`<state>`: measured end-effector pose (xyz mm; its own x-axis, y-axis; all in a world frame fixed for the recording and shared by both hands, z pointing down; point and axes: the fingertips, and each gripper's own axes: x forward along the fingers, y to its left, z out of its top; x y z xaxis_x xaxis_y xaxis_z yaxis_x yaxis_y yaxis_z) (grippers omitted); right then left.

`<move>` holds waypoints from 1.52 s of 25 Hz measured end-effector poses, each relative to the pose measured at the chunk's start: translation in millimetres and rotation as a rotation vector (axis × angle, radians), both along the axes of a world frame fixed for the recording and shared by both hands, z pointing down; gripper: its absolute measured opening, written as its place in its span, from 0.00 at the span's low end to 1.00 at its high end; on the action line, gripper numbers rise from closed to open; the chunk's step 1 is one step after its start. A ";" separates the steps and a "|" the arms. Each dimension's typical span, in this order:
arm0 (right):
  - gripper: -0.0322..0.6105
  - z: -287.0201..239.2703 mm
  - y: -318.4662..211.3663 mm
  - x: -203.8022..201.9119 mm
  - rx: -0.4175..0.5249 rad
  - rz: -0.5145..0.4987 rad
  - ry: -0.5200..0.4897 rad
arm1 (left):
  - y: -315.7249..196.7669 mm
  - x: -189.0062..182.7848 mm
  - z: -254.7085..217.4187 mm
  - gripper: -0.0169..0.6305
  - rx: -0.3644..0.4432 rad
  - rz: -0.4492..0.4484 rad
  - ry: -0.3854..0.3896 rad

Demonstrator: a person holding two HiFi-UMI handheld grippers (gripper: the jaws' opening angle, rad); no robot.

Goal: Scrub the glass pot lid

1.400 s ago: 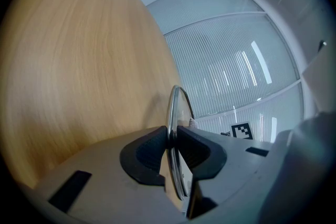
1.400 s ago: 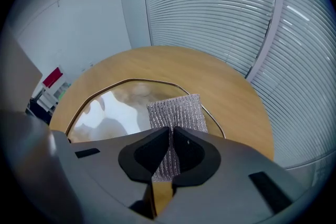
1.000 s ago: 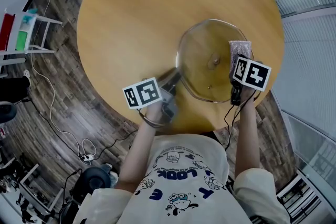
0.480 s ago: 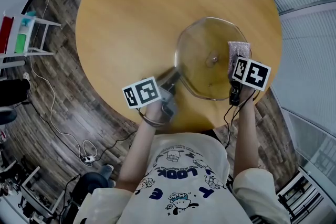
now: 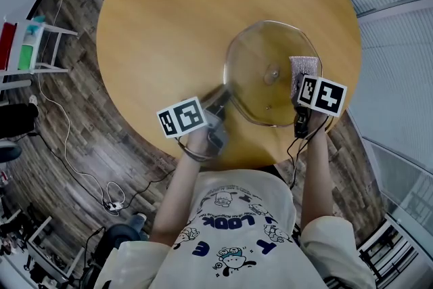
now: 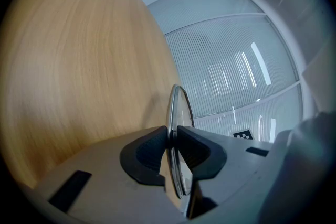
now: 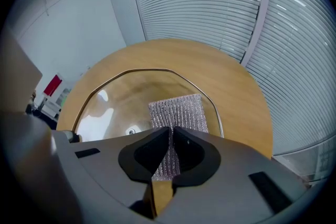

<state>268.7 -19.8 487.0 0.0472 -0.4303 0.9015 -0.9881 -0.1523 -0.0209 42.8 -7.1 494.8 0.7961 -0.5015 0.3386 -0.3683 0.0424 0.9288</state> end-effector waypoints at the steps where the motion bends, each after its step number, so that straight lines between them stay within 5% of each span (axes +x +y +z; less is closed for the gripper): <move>1: 0.12 0.3 1.7 -0.9 -0.003 -0.003 -0.003 | 0.2 -0.1 0.1 0.14 0.000 0.000 0.001; 38: 0.12 7.8 31.1 -32.3 -0.086 -0.096 -0.062 | -3.7 -0.7 5.6 0.14 -0.013 -0.008 0.003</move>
<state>236.4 11.3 494.8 -0.0470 -0.3508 0.9353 -0.9955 -0.0610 -0.0729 42.1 -10.8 500.4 0.7931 -0.5033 0.3429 -0.3654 0.0573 0.9291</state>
